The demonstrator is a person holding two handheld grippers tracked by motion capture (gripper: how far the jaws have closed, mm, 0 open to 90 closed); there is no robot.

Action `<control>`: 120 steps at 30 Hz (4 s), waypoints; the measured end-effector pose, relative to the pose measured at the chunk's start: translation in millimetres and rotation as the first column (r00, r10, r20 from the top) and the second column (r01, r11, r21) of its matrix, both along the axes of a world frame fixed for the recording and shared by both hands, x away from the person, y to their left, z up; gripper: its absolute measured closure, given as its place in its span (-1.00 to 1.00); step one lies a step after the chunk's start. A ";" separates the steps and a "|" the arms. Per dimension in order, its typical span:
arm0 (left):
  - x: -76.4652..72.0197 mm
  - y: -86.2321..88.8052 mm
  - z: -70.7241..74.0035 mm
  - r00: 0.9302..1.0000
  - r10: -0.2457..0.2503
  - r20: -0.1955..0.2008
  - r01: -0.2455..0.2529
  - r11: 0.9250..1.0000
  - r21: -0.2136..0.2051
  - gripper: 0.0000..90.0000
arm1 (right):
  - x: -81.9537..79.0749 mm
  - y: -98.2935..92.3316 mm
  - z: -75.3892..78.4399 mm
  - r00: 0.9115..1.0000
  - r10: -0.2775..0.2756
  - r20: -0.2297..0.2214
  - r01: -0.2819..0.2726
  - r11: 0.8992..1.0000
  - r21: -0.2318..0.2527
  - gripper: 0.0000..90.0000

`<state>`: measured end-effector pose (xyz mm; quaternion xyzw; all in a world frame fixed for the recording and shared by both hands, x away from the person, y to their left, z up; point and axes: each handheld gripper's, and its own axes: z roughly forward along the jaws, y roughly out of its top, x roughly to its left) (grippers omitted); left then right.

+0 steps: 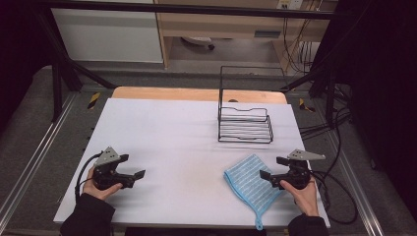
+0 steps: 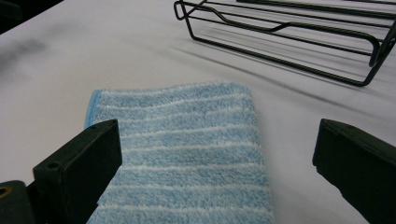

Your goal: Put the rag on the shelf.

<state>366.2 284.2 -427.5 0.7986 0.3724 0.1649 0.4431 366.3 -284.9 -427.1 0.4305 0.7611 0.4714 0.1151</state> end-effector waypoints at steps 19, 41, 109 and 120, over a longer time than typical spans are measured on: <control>-0.3 1.9 -2.6 1.000 0.014 -0.006 -0.014 1.000 -0.009 -0.82 | -1.1 20.5 2.6 1.000 0.012 -0.010 -0.012 0.999 -0.047 -0.95; 0.5 1.7 -5.3 1.000 0.021 -0.021 -0.021 1.000 0.008 -0.80 | -6.0 78.1 -0.3 0.996 0.075 -0.046 -0.081 0.988 -0.135 -0.84; 1.1 0.1 -6.1 0.999 0.027 -0.025 -0.026 0.999 0.033 -0.77 | 6.2 191.5 0.6 0.990 0.124 -0.060 -0.136 0.949 -0.284 0.81; 1.8 -0.9 -7.0 0.999 0.025 -0.029 -0.024 0.999 0.036 -0.77 | 34.0 217.5 3.5 0.996 0.065 -0.058 -0.077 0.966 -0.245 0.81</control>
